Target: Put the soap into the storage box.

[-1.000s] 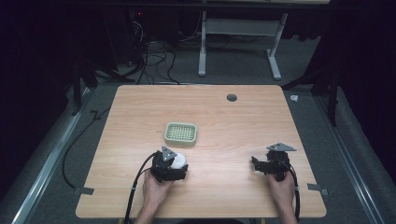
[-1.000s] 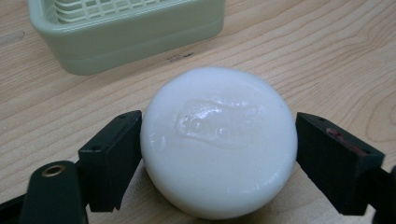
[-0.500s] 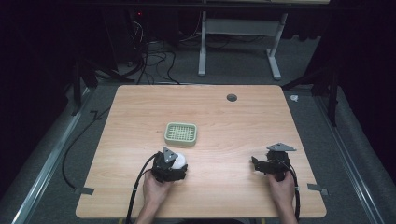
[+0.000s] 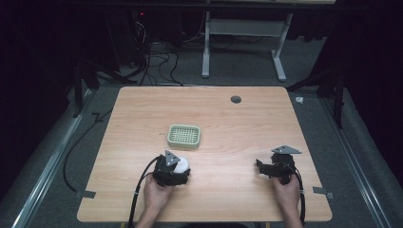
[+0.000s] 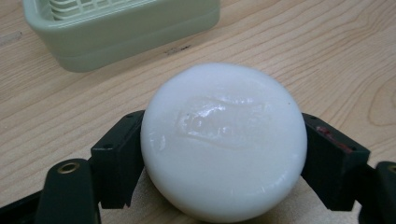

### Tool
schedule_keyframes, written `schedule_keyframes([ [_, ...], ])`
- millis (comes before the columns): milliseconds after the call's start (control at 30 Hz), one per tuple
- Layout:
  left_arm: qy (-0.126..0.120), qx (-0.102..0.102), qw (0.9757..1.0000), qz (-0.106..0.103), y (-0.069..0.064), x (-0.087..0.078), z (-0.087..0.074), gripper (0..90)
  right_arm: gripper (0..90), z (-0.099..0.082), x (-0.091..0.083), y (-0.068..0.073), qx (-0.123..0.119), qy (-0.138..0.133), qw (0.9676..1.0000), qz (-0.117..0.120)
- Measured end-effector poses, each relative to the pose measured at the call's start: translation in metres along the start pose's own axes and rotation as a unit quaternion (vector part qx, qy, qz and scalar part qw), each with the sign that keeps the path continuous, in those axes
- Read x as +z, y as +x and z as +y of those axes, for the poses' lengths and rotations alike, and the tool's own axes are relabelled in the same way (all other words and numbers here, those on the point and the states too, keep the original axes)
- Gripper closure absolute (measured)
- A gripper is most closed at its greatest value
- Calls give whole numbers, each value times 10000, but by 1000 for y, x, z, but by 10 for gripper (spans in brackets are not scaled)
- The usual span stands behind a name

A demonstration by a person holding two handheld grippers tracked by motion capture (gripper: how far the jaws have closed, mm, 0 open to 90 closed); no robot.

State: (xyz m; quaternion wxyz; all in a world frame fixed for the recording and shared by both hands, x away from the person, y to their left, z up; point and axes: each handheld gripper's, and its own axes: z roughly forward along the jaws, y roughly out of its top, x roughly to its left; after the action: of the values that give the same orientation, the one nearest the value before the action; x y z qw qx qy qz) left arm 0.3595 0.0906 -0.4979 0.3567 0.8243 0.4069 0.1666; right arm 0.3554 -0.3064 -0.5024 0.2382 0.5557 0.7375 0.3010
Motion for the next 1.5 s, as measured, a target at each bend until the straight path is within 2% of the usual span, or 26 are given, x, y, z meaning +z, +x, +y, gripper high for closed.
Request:
schedule_keyframes([
  [367, -30, 61, 10000, -38, 2, -11, 8, 235, 176, 0, 0, 0, -1, 8, 10000, -4],
  [833, -21, 172, 9996, -222, 1, -19, 24, 235, 176, 0, 0, 0, 1, 0, 10000, 4],
  [1033, -28, 103, 9994, -321, 5, -19, 30, 235, 175, 0, 0, 0, -5, 1, 10000, 11],
  [1267, -76, 91, 9994, -320, 10, -22, 39, 235, 175, 0, 0, 0, -3, 2, 10000, 6],
  [1367, -127, -48, 9990, -416, 14, -23, 41, 235, 174, 0, 0, 0, -11, 0, 10000, 8],
  [1500, -121, -123, 9991, -376, 19, -24, 41, 235, 174, 0, 0, 0, 3, 4, 10000, 11],
])
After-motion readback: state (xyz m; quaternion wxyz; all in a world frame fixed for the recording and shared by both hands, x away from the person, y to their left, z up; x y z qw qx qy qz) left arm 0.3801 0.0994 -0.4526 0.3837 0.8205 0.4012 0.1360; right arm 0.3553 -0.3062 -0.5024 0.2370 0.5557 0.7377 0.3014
